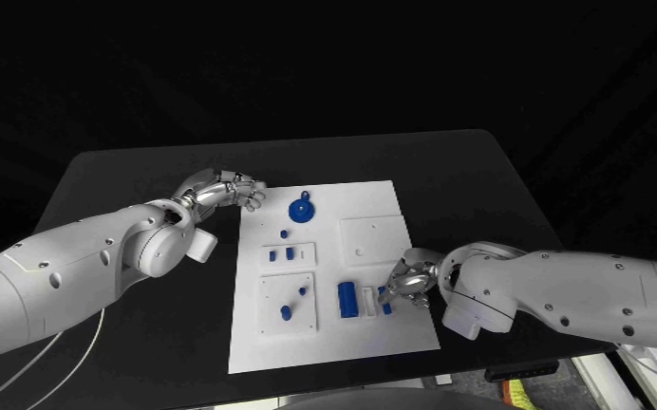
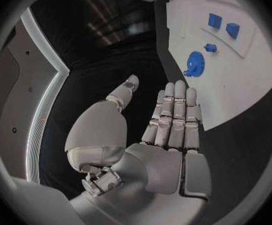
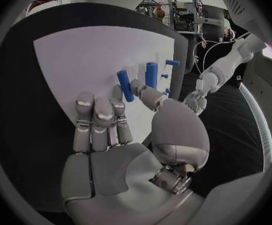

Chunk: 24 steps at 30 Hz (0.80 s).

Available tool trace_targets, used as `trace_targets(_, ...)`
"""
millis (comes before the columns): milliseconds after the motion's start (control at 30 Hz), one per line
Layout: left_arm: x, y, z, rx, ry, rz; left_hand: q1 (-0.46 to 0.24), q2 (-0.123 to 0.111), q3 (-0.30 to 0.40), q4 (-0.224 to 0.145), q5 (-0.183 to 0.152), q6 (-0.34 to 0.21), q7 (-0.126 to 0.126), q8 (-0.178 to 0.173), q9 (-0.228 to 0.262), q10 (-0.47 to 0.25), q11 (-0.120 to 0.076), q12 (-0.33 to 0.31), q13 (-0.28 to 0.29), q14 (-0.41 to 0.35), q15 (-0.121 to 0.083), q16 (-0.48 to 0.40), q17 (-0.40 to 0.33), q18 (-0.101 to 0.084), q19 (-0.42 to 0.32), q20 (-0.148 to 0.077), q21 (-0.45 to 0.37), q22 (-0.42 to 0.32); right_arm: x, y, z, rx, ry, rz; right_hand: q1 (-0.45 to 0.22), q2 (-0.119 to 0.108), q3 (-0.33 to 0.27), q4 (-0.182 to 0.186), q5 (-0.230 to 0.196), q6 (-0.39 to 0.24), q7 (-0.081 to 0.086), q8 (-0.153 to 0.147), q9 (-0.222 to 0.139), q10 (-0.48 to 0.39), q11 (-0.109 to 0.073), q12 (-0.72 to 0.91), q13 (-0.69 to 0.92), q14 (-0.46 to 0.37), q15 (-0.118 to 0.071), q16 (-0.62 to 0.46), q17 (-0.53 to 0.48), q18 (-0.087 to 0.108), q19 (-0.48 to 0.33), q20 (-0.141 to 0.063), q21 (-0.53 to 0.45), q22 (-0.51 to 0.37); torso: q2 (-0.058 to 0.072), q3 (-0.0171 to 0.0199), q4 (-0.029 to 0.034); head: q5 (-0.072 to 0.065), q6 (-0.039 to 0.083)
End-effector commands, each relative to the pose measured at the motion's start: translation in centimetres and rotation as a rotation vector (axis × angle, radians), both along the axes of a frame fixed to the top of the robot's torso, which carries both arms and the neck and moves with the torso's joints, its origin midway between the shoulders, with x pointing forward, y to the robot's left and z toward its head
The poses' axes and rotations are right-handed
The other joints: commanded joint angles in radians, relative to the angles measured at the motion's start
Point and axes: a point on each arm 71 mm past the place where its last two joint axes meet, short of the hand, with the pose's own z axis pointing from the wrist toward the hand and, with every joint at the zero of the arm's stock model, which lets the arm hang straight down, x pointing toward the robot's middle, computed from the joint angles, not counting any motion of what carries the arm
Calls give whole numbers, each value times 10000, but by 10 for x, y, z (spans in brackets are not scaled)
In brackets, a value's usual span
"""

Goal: Assemble the parts on the task board

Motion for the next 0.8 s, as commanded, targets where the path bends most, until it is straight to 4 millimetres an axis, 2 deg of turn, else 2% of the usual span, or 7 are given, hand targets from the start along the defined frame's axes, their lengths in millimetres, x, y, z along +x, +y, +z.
trace_targets(33,-1,-2,1,-104,-14,-140,46,67,-39,-14,-25,-46,-26,58,-14,-51,-26,-7,-14,23,23,-65,11,137,-15,73,-44,15,-3,6,-4,41,289,213,-79,13,-23,56,-47,35,-8,-72,-30,-65,-39,-49,15,-27,-64,-54,14,407,46,-25,-25,128,2,14,-8,28,-13)
trace_targets(267,-1,-2,1,-107,-11,-144,45,69,-40,-12,-25,-46,-26,61,-15,-52,-25,-7,-15,24,23,-69,16,136,-14,73,-47,18,-2,13,-5,93,175,317,-132,35,-54,93,-47,45,-12,-70,-26,-67,-43,-49,27,-29,-69,-55,19,407,47,-32,-30,129,4,23,-11,60,1)
trace_targets(800,-1,0,1,-88,16,-125,33,68,-48,-4,-26,-46,-26,65,-17,-52,-24,-7,-17,24,25,-80,29,133,-13,74,-54,25,-2,18,-5,192,49,430,-185,60,-85,125,-46,70,-22,-61,-18,-61,-52,-45,42,-30,-78,-55,25,407,51,-42,-35,130,-2,13,-10,131,10)
